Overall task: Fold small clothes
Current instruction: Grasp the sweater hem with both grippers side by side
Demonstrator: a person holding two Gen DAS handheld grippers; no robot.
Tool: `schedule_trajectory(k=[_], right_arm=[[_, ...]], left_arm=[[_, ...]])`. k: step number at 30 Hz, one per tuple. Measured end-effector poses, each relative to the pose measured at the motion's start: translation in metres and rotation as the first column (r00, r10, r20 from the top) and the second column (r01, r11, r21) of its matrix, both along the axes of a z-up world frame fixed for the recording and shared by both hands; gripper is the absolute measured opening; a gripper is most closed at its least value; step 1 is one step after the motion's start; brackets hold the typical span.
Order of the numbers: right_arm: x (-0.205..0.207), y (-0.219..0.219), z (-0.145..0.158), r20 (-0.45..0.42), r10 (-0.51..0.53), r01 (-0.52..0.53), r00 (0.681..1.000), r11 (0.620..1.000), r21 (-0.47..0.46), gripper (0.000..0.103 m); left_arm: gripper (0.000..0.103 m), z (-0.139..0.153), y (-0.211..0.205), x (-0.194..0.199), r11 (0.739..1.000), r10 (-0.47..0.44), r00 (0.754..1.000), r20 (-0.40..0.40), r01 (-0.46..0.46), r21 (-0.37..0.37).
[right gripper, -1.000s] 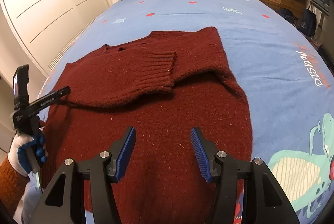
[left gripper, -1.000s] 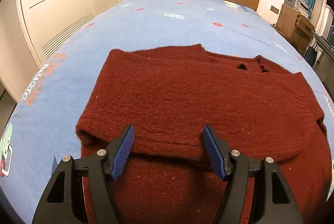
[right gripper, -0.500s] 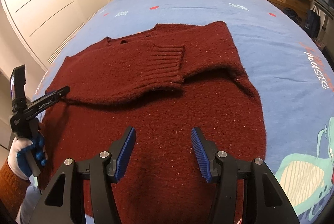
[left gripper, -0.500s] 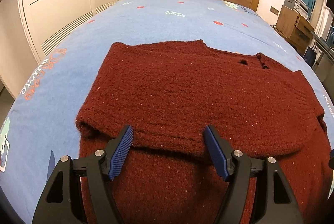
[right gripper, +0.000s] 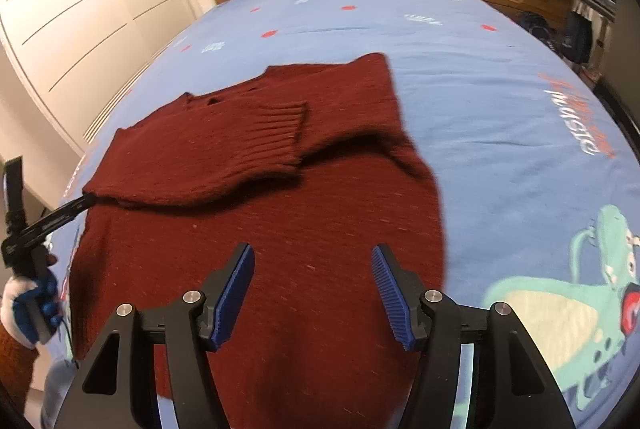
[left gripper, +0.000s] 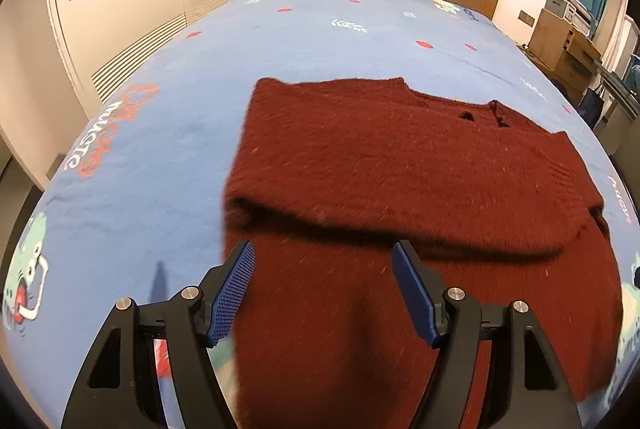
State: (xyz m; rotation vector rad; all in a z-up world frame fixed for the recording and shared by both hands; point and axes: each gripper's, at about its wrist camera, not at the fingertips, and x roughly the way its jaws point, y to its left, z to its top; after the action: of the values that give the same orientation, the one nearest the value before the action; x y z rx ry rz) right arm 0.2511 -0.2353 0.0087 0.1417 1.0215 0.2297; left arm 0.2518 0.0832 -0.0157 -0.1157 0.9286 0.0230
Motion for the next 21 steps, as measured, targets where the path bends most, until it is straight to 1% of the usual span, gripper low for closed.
schedule_trajectory(k=[3, 5, 10, 15, 19, 21], right_arm=[[-0.012, -0.019, 0.002, -0.003, -0.020, 0.020, 1.000, 1.000, -0.001, 0.064], [-0.021, -0.031, 0.000, -0.017, -0.034, 0.034, 0.999, 0.999, 0.006, 0.065], [-0.044, -0.056, -0.022, -0.097, -0.060, 0.066, 0.994, 0.996, 0.063, 0.066], [-0.063, -0.063, -0.046, -0.164, -0.066, 0.088, 0.984, 0.987, 0.134, 0.066], [-0.072, -0.062, -0.054, -0.182, -0.058, 0.089, 0.982, 0.983, 0.163, 0.066], [-0.074, -0.060, -0.055, -0.182, -0.056, 0.088, 0.982, 0.981, 0.171, 0.066]], left_arm=[[0.066, 0.007, 0.015, -0.018, 1.000, 0.009, 1.000, -0.020, -0.009, -0.014], [0.066, 0.011, 0.027, -0.031, 0.999, 0.019, 0.999, -0.041, -0.021, -0.040], [0.066, 0.009, 0.051, -0.068, 0.991, 0.056, 0.992, -0.109, -0.069, -0.118], [0.066, -0.001, 0.057, -0.093, 0.971, 0.056, 0.982, -0.183, -0.097, -0.218], [0.066, -0.004, 0.055, -0.103, 0.960, 0.046, 0.975, -0.219, -0.103, -0.259], [0.066, -0.005, 0.052, -0.108, 0.959, 0.033, 0.973, -0.230, -0.096, -0.267]])
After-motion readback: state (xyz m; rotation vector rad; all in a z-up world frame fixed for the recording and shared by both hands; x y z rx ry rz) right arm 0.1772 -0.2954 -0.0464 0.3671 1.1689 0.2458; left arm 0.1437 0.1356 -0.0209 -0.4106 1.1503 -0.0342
